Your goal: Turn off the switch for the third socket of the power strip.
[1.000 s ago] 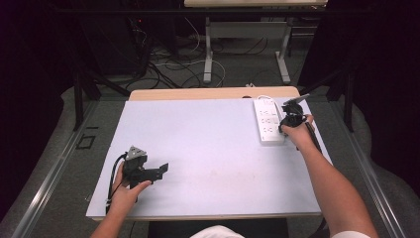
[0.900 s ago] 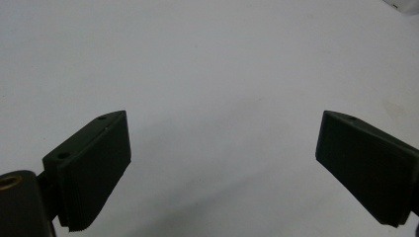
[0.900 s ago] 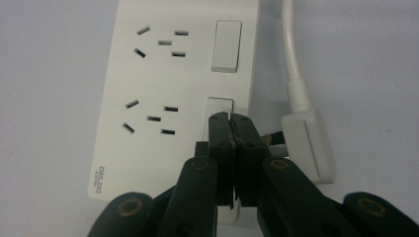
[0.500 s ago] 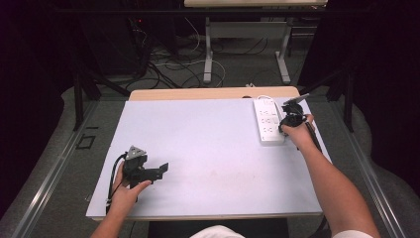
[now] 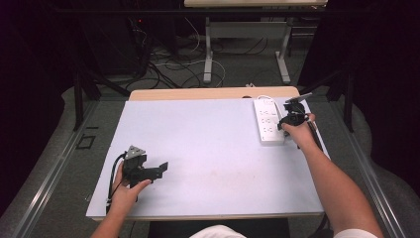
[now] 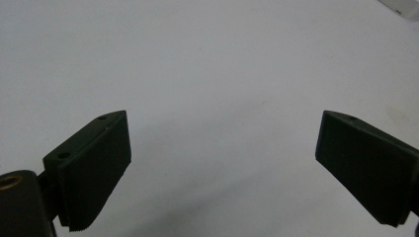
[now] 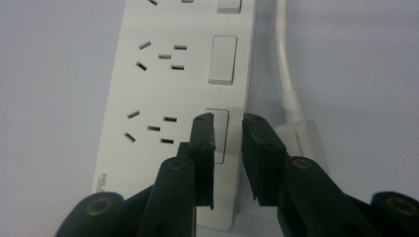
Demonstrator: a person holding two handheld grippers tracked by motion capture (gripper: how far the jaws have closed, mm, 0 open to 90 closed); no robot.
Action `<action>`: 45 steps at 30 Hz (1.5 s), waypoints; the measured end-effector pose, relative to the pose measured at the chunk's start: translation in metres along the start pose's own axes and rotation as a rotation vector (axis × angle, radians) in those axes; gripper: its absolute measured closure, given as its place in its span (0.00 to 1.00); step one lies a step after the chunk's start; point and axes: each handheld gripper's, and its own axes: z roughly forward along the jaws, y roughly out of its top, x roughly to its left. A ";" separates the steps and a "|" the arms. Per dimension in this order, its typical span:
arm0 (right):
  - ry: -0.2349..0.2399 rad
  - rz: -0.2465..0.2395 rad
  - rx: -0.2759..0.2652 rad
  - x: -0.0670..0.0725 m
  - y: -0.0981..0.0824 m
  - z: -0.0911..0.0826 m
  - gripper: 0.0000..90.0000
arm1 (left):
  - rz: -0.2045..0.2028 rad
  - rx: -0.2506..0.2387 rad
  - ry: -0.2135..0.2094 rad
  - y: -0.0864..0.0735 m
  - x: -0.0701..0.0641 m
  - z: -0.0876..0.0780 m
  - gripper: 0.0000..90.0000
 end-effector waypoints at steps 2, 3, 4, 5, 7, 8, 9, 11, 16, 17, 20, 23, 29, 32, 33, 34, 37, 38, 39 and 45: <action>0.001 -0.003 -0.004 0.000 0.000 0.000 0.79 | -0.001 -0.001 0.001 0.000 0.000 0.000 0.07; 0.015 -0.007 -0.006 0.000 0.000 -0.001 0.77 | -0.001 0.000 0.000 0.000 0.000 0.001 0.07; 0.009 -0.015 -0.009 0.000 0.000 -0.001 0.76 | -0.001 -0.001 -0.002 0.000 0.000 0.001 0.07; 0.008 -0.017 -0.008 0.001 0.000 -0.001 0.75 | 0.000 0.000 -0.002 0.000 0.000 0.001 0.07; 0.007 -0.022 -0.010 0.001 -0.001 -0.001 0.73 | 0.001 0.002 -0.006 0.000 0.000 0.001 0.07; 0.007 -0.022 -0.010 0.001 -0.001 -0.001 0.73 | 0.001 0.002 -0.006 0.000 0.000 0.001 0.07; 0.009 -0.033 -0.017 0.002 0.000 -0.002 0.71 | 0.001 0.002 -0.005 0.000 0.000 0.001 0.07; 0.022 -0.029 -0.026 0.003 0.000 -0.003 0.70 | 0.000 0.004 -0.005 0.000 0.000 0.002 0.07; 0.027 -0.025 -0.038 0.003 0.000 -0.007 0.67 | 0.000 0.000 -0.007 0.000 0.000 0.002 0.08; 0.037 -0.026 -0.047 0.003 0.000 -0.007 0.65 | -0.001 -0.001 -0.007 0.001 0.000 0.001 0.08; 0.025 -0.033 -0.054 0.004 -0.001 -0.010 0.60 | -0.001 -0.001 -0.005 0.001 0.000 0.001 0.08; 0.040 -0.043 -0.064 0.004 -0.002 -0.011 0.55 | -0.001 -0.002 -0.007 0.001 0.000 0.002 0.08; 0.031 -0.062 -0.062 0.007 -0.003 -0.014 0.48 | 0.003 0.003 -0.007 0.001 0.000 0.002 0.08; 0.022 -0.084 -0.071 0.011 -0.005 -0.018 0.44 | 0.005 0.003 -0.009 0.000 -0.001 0.002 0.08; 0.016 -0.094 -0.075 0.012 -0.006 -0.018 0.43 | 0.005 0.004 -0.009 0.000 -0.001 0.002 0.08; 0.016 -0.094 -0.075 0.012 -0.006 -0.018 0.43 | 0.007 0.012 -0.013 0.001 0.000 0.001 0.08; 0.010 -0.115 -0.087 0.015 -0.007 -0.020 0.39 | 0.007 0.013 -0.011 0.001 0.000 0.001 0.08; 0.008 -0.118 -0.087 0.016 -0.007 -0.021 0.37 | 0.007 0.009 -0.011 0.000 0.000 0.001 0.08; -0.002 -0.118 -0.094 0.018 -0.008 -0.021 0.36 | 0.014 0.016 -0.012 0.000 0.001 0.000 0.08; 0.007 -0.132 -0.108 0.023 -0.010 -0.025 0.27 | 0.011 0.008 -0.008 0.000 0.000 0.000 0.08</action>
